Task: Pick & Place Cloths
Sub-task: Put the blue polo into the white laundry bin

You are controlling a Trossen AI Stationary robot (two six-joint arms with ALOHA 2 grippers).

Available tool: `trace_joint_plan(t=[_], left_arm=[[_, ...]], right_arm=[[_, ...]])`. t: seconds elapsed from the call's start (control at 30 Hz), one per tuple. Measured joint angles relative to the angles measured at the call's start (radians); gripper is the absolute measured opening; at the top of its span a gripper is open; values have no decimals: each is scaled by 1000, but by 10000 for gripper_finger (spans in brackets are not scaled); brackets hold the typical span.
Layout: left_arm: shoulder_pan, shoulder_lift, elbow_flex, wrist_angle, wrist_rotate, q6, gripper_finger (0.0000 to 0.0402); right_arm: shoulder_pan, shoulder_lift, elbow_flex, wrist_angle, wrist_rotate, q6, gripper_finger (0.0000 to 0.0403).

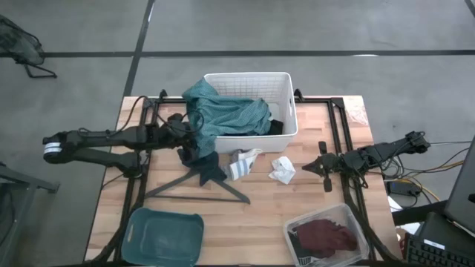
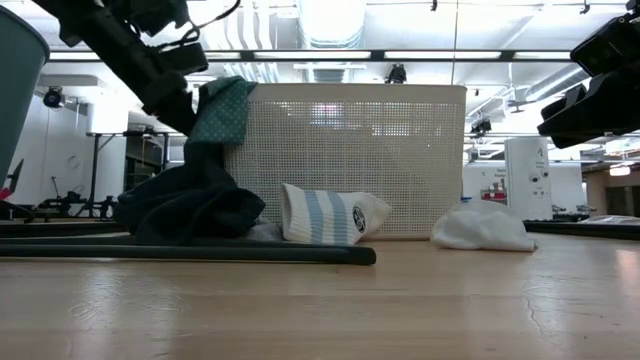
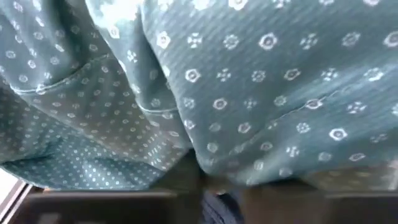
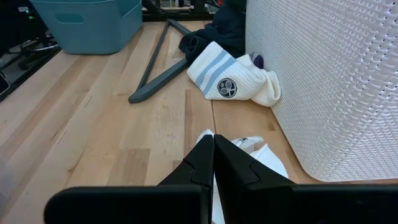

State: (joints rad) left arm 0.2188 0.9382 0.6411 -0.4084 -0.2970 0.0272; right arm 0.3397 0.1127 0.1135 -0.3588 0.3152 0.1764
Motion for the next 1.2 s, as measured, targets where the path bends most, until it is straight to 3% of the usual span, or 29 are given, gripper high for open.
trace_joint_plan(t=[0.03, 0.1, 0.47, 0.67, 0.93, 1.2], left_arm=[[0, -1, 0, 0, 0, 7, 41], [0, -7, 10, -1, 0, 13, 18], [-2, -120, 194, 6, -2, 62, 9], [0, -91, 351, 51, -1, 115, 9], [10, 51, 616, 110, 0, 163, 9], [35, 331, 920, 120, 17, 210, 9]], right_arm=[[0, 0, 0, 0, 0, 0, 8], [0, 0, 0, 0, 0, 0, 8], [0, 0, 0, 0, 0, 0, 8], [0, 0, 0, 0, 0, 0, 8], [0, 0, 0, 0, 0, 0, 8], [0, 0, 0, 0, 0, 0, 8]])
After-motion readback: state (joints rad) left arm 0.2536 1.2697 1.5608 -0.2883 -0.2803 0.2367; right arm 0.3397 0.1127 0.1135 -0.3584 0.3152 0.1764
